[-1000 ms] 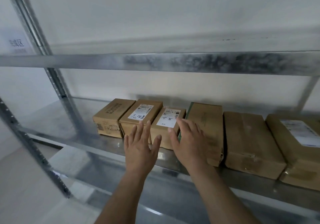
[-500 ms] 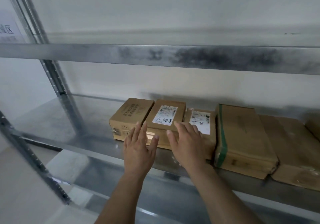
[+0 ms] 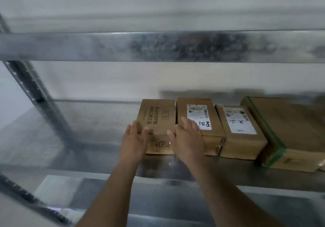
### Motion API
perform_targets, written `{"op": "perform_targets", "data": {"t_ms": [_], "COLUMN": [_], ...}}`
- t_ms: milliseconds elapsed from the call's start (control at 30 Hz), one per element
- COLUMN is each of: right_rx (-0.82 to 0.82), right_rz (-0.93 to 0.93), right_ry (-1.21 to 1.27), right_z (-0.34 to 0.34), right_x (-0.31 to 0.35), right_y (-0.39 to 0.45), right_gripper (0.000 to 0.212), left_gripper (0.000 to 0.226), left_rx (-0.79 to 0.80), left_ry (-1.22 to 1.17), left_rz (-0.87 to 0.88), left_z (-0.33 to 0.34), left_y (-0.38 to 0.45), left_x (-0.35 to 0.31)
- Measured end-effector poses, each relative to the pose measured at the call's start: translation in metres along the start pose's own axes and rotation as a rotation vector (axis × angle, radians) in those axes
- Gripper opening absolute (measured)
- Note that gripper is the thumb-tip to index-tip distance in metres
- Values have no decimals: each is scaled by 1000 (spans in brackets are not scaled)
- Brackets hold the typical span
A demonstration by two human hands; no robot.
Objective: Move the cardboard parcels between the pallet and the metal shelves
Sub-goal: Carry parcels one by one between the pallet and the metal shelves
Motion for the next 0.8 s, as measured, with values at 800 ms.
{"op": "perform_targets", "data": {"t_ms": [800], "right_rx": [483], "right_rz": [109], "right_ry": [785], "right_z": [34], "right_x": [76], "right_y": [-39], "right_gripper": [54], "left_gripper": [42], "left_rx": [100], "left_ry": [-525], "left_rz": [-169], "left_z": [-72], "left_y": [-43], "left_x": [69]}}
Point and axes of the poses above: each hand's wrist, its own y-axis towards the middle knuckle, its own z-axis out of the palm, x = y × z, the point moved 5 cm from there along y, towards the middle knuckle, and after that the axes turned 10 degrees about -y, right-handed, at the moved point
